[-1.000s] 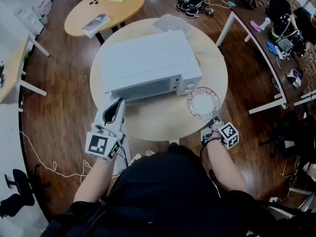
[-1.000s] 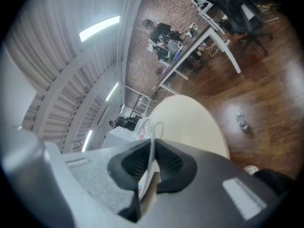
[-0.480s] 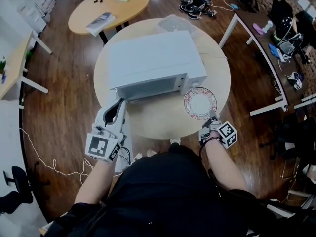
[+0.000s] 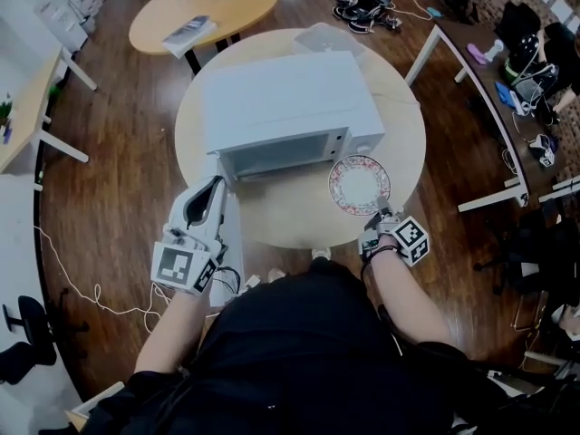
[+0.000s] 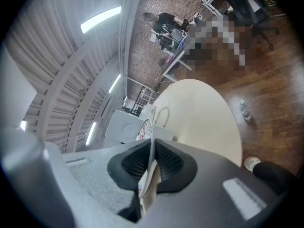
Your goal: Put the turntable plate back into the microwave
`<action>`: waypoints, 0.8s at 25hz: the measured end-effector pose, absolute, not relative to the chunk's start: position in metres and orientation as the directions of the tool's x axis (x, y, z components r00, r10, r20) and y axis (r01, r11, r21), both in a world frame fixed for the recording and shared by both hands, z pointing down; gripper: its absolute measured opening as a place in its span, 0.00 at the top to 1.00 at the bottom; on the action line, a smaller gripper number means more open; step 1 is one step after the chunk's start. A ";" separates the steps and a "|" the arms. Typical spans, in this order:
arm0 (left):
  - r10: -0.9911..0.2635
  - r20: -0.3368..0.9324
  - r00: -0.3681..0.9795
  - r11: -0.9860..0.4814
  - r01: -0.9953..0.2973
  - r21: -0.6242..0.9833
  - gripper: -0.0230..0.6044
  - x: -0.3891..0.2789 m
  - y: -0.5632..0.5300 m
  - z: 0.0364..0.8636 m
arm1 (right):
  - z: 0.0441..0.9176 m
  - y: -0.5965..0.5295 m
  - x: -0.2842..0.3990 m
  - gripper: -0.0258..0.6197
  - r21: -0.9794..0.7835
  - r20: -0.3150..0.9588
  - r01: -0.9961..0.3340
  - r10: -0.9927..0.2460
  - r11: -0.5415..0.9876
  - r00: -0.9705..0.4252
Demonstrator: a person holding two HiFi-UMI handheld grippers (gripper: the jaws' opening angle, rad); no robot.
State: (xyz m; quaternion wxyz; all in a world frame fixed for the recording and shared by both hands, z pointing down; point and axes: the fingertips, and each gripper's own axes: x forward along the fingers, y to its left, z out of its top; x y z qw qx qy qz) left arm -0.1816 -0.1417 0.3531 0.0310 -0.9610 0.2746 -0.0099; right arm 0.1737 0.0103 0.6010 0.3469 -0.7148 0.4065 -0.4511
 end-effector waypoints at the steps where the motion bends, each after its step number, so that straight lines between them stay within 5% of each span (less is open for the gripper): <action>1: -0.531 0.000 0.847 -0.846 -0.530 -0.065 0.96 -0.182 -0.141 0.353 | 0.601 0.008 0.173 0.93 -0.863 0.362 -0.271 -0.896 -0.426 0.258; 20: -0.597 -0.001 0.802 -0.802 -0.597 -0.040 0.96 -0.211 -0.138 0.353 | 0.597 -0.038 0.127 0.93 -0.881 0.347 -0.306 -0.933 -0.360 0.099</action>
